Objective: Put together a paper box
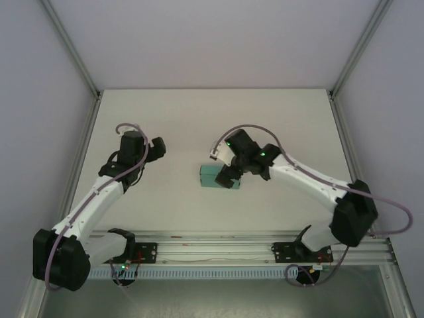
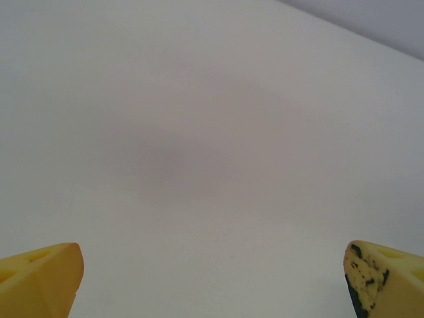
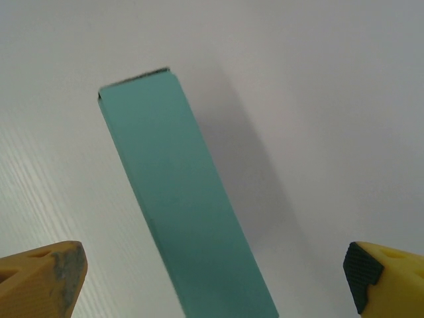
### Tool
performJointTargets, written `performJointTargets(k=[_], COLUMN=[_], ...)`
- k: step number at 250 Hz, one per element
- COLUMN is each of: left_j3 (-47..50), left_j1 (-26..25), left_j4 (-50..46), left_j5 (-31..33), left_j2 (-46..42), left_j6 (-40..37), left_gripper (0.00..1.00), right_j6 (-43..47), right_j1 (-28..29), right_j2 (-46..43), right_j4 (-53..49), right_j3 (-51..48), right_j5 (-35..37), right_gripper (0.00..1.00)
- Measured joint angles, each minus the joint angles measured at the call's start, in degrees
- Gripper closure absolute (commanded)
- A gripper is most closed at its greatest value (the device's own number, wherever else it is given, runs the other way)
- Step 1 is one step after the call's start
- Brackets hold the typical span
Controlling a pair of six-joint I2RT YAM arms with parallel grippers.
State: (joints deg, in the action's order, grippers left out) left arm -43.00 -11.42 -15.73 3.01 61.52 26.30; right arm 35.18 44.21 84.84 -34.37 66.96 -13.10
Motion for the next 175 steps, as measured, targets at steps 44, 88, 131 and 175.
performJointTargets(k=[44,88,131,175], left_j3=[3.43,4.26,4.31,4.66], left_j1=[0.57,0.61,0.61,0.61], left_j4=[-0.04,0.02,0.07,0.09], left_j5=[-0.26,-0.85,-1.09,-1.6], left_j2=[-2.38,-2.43,-2.43,-2.43], left_j6=[0.81,0.83,0.85,1.03], left_gripper=[0.0,0.0,0.0,0.0], right_j6=[7.91,11.32,12.07,12.15], right_j1=[0.0,0.0,1.05,3.08], right_j2=[9.79,17.03,19.12,18.78], right_j4=[-5.03,-10.36,-11.98,-8.0], right_j3=[5.77,11.78,13.64,12.61], right_j5=[0.15,0.09,1.51,9.27], right_gripper=[0.08,0.35,0.57,0.55])
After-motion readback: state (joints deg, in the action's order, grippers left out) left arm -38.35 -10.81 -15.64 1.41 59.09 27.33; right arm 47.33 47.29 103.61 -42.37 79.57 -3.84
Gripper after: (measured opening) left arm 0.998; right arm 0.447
